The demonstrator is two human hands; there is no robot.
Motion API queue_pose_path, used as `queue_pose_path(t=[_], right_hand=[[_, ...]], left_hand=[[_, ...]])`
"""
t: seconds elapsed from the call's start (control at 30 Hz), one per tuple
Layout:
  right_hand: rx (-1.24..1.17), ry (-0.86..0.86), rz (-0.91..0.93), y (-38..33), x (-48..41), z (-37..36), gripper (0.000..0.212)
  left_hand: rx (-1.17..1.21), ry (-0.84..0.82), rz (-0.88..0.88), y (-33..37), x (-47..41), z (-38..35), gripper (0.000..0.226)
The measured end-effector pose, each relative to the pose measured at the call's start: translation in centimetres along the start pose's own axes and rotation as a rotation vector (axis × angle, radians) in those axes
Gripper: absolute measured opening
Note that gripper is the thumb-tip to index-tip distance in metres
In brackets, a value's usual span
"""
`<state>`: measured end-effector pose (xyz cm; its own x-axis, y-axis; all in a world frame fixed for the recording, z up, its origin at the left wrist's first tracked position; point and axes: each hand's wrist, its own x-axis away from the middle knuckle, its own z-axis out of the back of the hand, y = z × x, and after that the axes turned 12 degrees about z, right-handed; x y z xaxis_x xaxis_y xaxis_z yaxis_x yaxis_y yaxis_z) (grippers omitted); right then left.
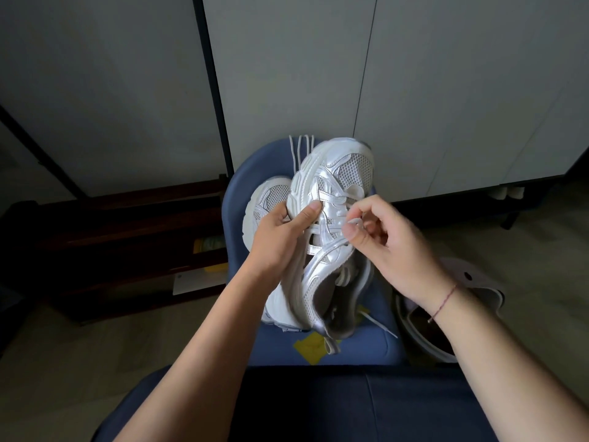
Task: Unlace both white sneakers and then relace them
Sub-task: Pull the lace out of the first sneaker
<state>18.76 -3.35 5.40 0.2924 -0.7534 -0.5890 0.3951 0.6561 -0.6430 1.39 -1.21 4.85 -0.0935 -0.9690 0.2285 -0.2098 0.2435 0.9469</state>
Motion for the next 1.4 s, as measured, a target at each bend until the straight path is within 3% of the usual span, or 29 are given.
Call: queue_pose_path(t=[0.13,0.2,0.23,0.33,0.37,0.43,0.57,0.67,0.77,0.87,0.93,0.97,1.03,1.13,1.2,1.27,1.4], right_hand=[[0.176,0.018,0.063,-0.1,-0.5,0.0,0.023],[0.147,0.029,0.038,-0.1,-0.5,0.0,0.017],[-0.011,0.077,-0.022,-0.3,-0.5,-0.1,0.015],[-0.87,0.399,-0.374,-0.9,-0.7,0.0,0.023],[-0.978,0.461,-0.445,-1.1,-0.7,0.1,0.025],[-0.814,0.42,-0.451,-1.0,-0.5,0.3,0.025],[-0.028,0.11,-0.09,-0.4,0.2,0.2,0.019],[0.3,0.061,0.102,-0.2,-0.1,0.0,0.027],[0.254,0.085,0.112,-0.3,-0.5,0.0,0.022],[-0.208,0.322,-0.107,0.0,-0.6,0.3,0.019],[-0.531,0.543,-0.29,0.3,-0.7,0.6,0.032],[-0.57,0.58,-0.353,0.6,-0.6,0.8,0.035],[-0.378,0.476,-0.365,1.1,-0.5,1.1,0.029],[-0.037,0.258,-0.125,0.7,-0.2,1.2,0.01],[0.257,0.149,0.081,0.3,0.0,1.0,0.02],[0.46,0.081,0.175,-0.1,-0.1,0.6,0.031],[0.306,0.117,0.186,-0.4,-0.3,0.5,0.025]], left_hand=[[-0.062,0.036,-0.003,-0.3,-0.2,0.1,0.033],[-0.064,0.022,-0.005,-0.3,-0.1,0.1,0.034],[-0.053,0.009,-0.003,-0.2,-0.1,0.1,0.034],[-0.03,-0.008,-0.017,0.0,0.0,-0.2,0.032],[-0.047,-0.002,-0.028,0.0,-0.1,-0.2,0.032],[-0.077,0.004,-0.034,-0.1,-0.1,-0.2,0.032],[-0.08,0.029,-0.028,-0.5,-0.2,0.0,0.034],[-0.11,0.027,-0.033,-0.6,-0.2,-0.1,0.036],[-0.106,0.024,-0.021,-0.6,-0.2,-0.1,0.034],[-0.07,0.022,-0.006,-0.4,-0.3,-0.1,0.035],[-0.093,0.021,-0.014,-0.3,-0.4,-0.1,0.037],[-0.105,0.017,-0.02,-0.3,-0.4,-0.2,0.037],[-0.109,0.014,-0.023,-0.4,-0.3,-0.4,0.034],[-0.108,0.029,-0.019,-0.5,-0.1,-0.4,0.03],[-0.116,0.036,-0.027,-0.5,-0.1,-0.3,0.03],[-0.127,0.03,-0.035,-0.5,-0.1,-0.3,0.03],[-0.129,0.034,-0.036,-0.4,0.0,-0.2,0.031]])
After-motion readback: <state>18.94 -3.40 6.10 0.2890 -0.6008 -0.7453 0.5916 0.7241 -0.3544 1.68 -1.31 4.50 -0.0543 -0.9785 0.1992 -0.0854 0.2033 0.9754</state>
